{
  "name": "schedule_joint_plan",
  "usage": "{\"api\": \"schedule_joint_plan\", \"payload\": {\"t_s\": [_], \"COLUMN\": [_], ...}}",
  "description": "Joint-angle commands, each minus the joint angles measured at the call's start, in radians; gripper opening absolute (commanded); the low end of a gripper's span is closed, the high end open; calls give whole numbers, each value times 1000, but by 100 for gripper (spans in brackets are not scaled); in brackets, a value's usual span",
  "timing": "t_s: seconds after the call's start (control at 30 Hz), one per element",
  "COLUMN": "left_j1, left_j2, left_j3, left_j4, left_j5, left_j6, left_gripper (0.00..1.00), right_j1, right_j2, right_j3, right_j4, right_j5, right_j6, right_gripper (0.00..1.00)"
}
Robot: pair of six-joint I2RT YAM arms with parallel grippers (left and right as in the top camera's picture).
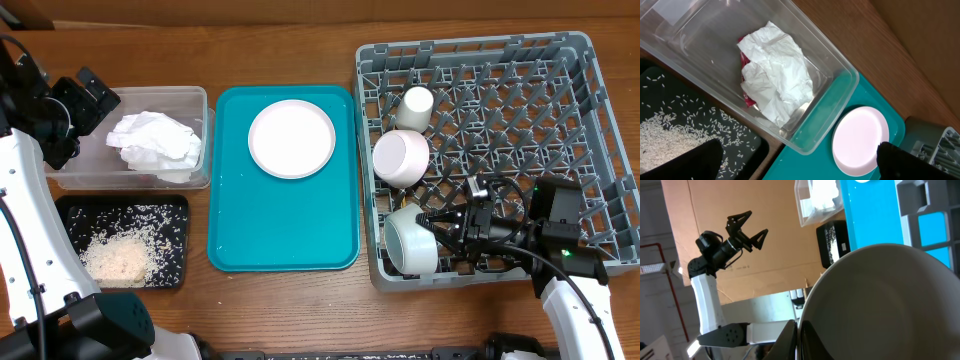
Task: Sort waste into correct bins and load items into the dishwasher
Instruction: 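Lift the grey bowl and carry it right into the dish rack, then lower the grey bowl into the rack's front corner and release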
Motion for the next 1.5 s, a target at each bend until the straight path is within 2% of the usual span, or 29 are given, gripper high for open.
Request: {"api": "schedule_joint_plan", "payload": {"t_s": [0.0,0.27,0.53,0.93,1.1,1.47], "left_j1": [-6,-7,-7,-8,-8,-7], "left_j2": [-3,-3,-3,-3,-3,-3], "left_j3": [22,22,22,22,22,22], "left_j4": [1,1,1,1,1,1], "left_j5": [8,8,8,8,8,8], "left_j6": [-11,-11,-11,-11,-11,-11], "left_gripper": [100,100,100,100,100,100], "right_j1": [-5,-5,0,115,121,121], "right_j2": [-2,-2,-2,-2,-2,-2], "right_j3": [-3,-26,-26,-39,-64,-72], "right_j4": [0,-10,207,156,161,212], "right_j5": [26,40,-19,99,156,426], "right_j6": [-40,-22,201,147,124,61], "right_gripper": [4,4,4,4,4,9]}}
